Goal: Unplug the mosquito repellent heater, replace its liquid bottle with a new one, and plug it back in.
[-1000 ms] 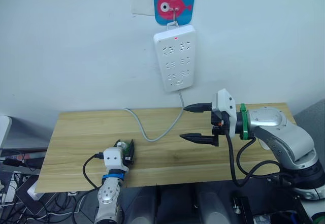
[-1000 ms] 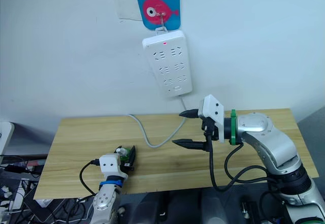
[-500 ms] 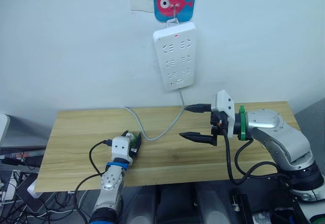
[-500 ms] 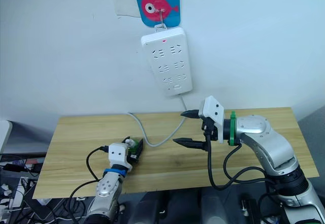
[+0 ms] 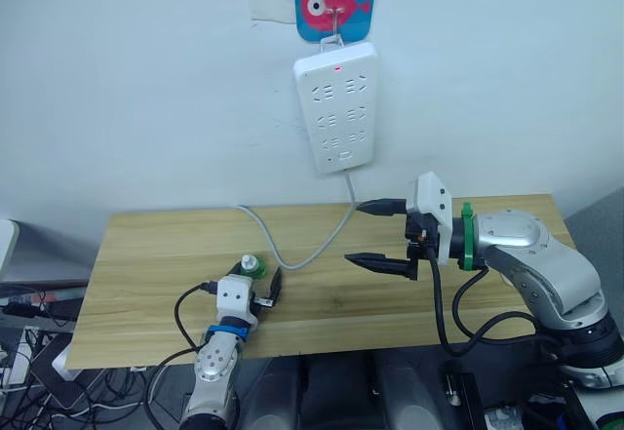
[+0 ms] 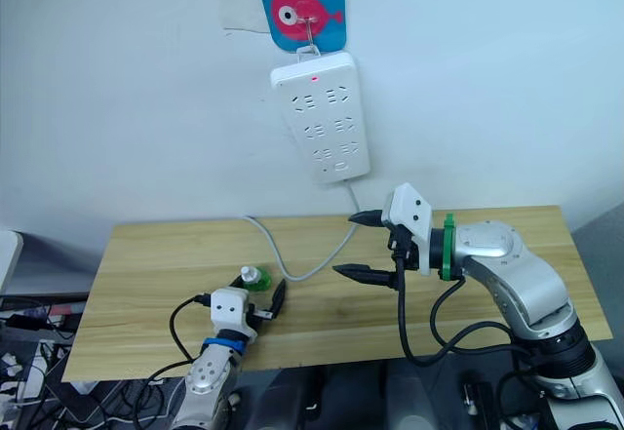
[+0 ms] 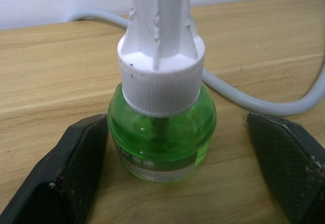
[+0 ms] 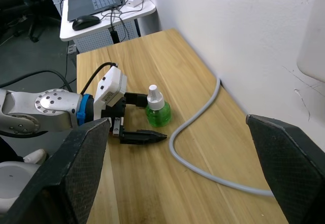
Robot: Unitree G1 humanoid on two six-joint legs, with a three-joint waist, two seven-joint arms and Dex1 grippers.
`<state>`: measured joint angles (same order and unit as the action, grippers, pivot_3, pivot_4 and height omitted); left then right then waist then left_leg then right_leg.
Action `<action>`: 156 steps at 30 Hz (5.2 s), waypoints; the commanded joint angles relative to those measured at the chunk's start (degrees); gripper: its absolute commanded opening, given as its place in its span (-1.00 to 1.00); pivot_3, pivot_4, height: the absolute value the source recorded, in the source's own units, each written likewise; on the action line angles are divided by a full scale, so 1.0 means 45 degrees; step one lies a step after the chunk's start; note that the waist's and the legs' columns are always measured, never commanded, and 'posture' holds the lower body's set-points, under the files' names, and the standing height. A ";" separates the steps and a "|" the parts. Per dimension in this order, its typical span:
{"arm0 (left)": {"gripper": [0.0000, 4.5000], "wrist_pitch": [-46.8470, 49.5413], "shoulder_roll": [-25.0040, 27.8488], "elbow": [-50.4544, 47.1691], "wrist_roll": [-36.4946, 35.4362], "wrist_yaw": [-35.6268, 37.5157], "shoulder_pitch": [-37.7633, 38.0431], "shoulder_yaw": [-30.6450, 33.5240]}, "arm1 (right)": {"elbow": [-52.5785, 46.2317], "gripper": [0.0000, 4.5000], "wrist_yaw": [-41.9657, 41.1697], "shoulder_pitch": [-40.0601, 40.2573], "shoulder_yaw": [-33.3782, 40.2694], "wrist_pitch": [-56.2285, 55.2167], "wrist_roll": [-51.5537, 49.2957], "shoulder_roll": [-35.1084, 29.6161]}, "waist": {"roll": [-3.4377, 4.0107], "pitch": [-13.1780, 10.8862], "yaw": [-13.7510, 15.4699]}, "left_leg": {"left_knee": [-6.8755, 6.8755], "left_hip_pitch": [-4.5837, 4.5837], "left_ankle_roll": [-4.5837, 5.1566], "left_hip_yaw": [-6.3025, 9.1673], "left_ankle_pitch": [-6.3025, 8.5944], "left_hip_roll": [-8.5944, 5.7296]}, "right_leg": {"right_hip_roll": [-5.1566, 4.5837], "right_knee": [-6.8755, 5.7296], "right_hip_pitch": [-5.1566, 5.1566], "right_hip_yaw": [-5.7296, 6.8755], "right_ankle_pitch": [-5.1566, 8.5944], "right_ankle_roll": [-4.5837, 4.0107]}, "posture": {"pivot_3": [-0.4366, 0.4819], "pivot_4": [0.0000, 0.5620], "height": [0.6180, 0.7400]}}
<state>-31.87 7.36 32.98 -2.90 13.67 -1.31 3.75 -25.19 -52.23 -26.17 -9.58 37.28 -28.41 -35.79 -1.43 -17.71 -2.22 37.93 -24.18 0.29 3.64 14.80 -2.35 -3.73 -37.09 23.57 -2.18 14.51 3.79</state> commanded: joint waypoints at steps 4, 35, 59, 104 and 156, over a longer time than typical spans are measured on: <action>1.00 -0.0426 0.0105 0.0608 -0.0040 -0.0122 -0.0670 0.0190 | -0.0653 1.00 -0.0127 0.0156 0.0371 -0.0013 -0.0375 -0.0144 | -0.0001 0.0000 0.0020 | 0.0001 -0.0017 0.0000 0.0008 -0.0001 -0.0001 | 0.0001 -0.0002 0.0013 0.0014 0.0000 0.0000 | -0.20 0.20 1.00; 0.00 0.7922 0.4771 -0.8586 -0.3798 0.8914 -0.2023 -0.3104 | 0.0001 1.00 0.0450 -0.0182 -0.1075 -0.0629 0.0600 0.1082 | 0.0049 -0.0089 -0.0253 | 0.0000 -0.0106 -0.0008 0.0006 -0.0006 0.0001 | 0.0004 -0.0021 0.0116 0.0001 -0.0003 -0.0008 | -0.26 0.24 1.00; 0.00 0.7516 0.4387 -0.7376 -0.3187 1.0924 -0.4087 -0.3261 | 0.0545 -0.23 0.1266 0.0074 -0.2347 -0.1104 0.2068 0.2727 | 0.0045 -0.0084 -0.0250 | 0.0027 -0.0115 -0.0129 0.0004 -0.0083 -0.0007 | 0.0025 -0.0148 0.0170 0.0043 -0.0004 -0.0007 | -0.26 0.05 1.00; 0.00 0.7707 0.4040 -0.7870 -0.2915 0.9650 -0.3721 -0.2953 | 0.0342 0.98 0.1552 0.1146 -0.1092 -0.2724 0.2927 0.2937 | 0.0031 -0.0036 -0.0272 | 0.0130 -0.0114 -0.0178 0.0023 -0.0115 0.0006 | 0.0069 -0.0265 0.0181 0.0029 -0.0007 -0.0014 | -0.31 -0.01 1.00; 0.00 0.6053 0.4591 -0.6359 -0.2814 1.0789 -0.4146 -0.2784 | 0.0838 0.99 0.0297 0.0939 -0.0867 -0.3040 0.2712 0.2520 | 0.0030 -0.0034 -0.0284 | 0.0190 -0.0125 -0.0142 0.0026 -0.0092 0.0014 | 0.0092 -0.0333 0.0198 0.0021 0.0000 -0.0028 | -0.23 0.05 1.00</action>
<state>-5.64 28.54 7.80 -15.24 64.33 -21.04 -9.95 -17.38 -57.64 -22.44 -13.19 22.05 -17.61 -26.82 -1.29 -17.87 -3.50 38.78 -24.75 -0.36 3.76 14.38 -2.27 -3.30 -38.63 24.50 -2.10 14.51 3.66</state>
